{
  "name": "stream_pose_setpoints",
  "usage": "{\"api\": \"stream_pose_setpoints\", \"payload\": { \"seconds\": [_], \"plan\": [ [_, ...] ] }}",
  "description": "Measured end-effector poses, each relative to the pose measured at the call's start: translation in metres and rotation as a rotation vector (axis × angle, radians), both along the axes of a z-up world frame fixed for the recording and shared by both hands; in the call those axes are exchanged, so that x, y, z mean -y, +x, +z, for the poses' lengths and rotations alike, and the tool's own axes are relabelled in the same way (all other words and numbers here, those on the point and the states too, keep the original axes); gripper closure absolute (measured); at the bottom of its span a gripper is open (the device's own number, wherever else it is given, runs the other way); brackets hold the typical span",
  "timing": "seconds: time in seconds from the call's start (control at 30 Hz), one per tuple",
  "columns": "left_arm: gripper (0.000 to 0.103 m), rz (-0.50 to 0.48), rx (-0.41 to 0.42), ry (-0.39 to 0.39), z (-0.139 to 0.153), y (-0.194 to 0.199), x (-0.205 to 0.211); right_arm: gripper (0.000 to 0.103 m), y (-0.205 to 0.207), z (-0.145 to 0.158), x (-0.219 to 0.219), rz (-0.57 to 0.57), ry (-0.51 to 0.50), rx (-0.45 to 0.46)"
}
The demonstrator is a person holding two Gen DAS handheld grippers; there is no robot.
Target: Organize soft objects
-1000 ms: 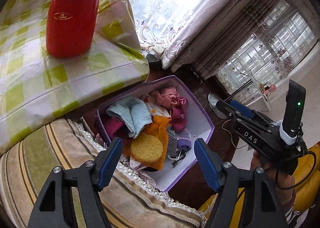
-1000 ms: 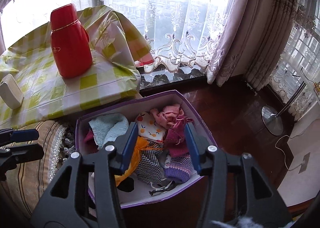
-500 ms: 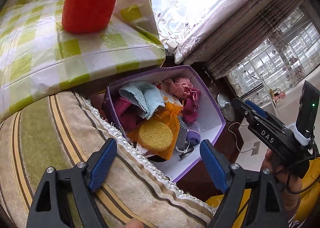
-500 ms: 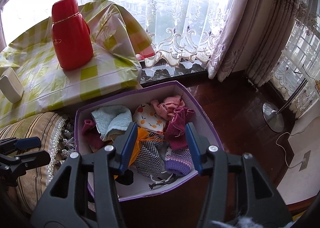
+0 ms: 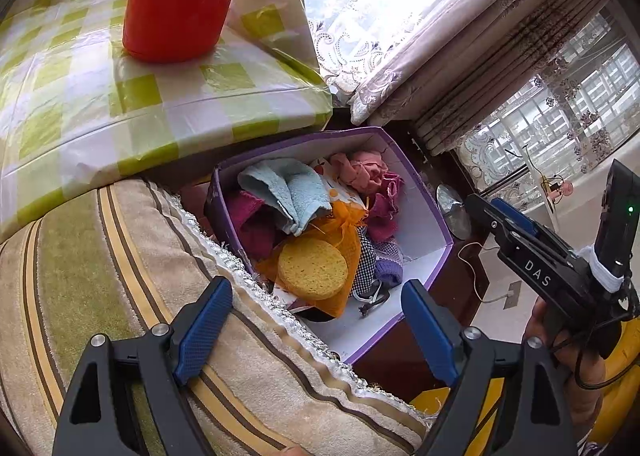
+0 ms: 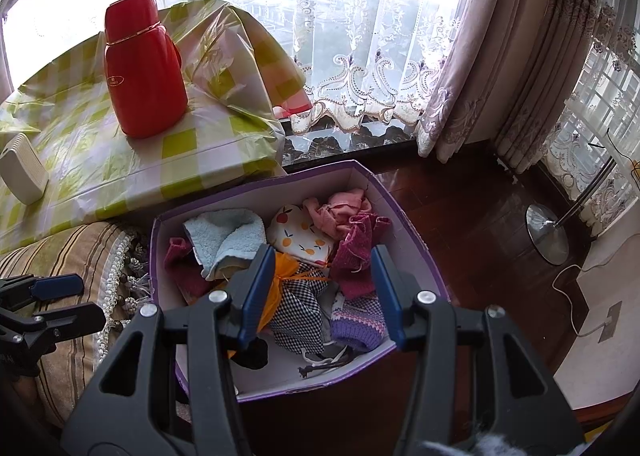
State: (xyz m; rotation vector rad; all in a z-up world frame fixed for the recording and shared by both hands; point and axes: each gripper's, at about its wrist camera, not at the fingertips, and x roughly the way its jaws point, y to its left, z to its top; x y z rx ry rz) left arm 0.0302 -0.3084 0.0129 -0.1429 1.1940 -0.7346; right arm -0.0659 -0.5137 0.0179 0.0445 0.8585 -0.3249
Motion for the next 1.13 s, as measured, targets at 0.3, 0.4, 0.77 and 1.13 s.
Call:
{"api": "stream_pose_setpoints", "payload": {
  "seconds": [0.3, 0.4, 0.77, 1.13],
  "plan": [
    [0.015, -0.003, 0.0, 0.001, -0.0003, 0.0, 0.0003, 0.049, 0.0001, -0.0002, 0.0, -0.001, 0.0, 0.0],
    [0.015, -0.002, -0.001, 0.001, -0.0003, 0.0, 0.0005, 0.049, 0.0, -0.0003, 0.0, 0.001, 0.0, -0.001],
    [0.014, -0.002, -0.001, 0.001, -0.0003, 0.0001, 0.0004, 0.049, -0.0008, -0.0027, -0.0008, 0.0, 0.002, -0.004],
    [0.013, -0.011, 0.012, -0.008, -0.0001, -0.0022, 0.0053, 0.049, -0.0013, -0.0053, -0.0017, 0.005, 0.013, -0.008]
  ]
}}
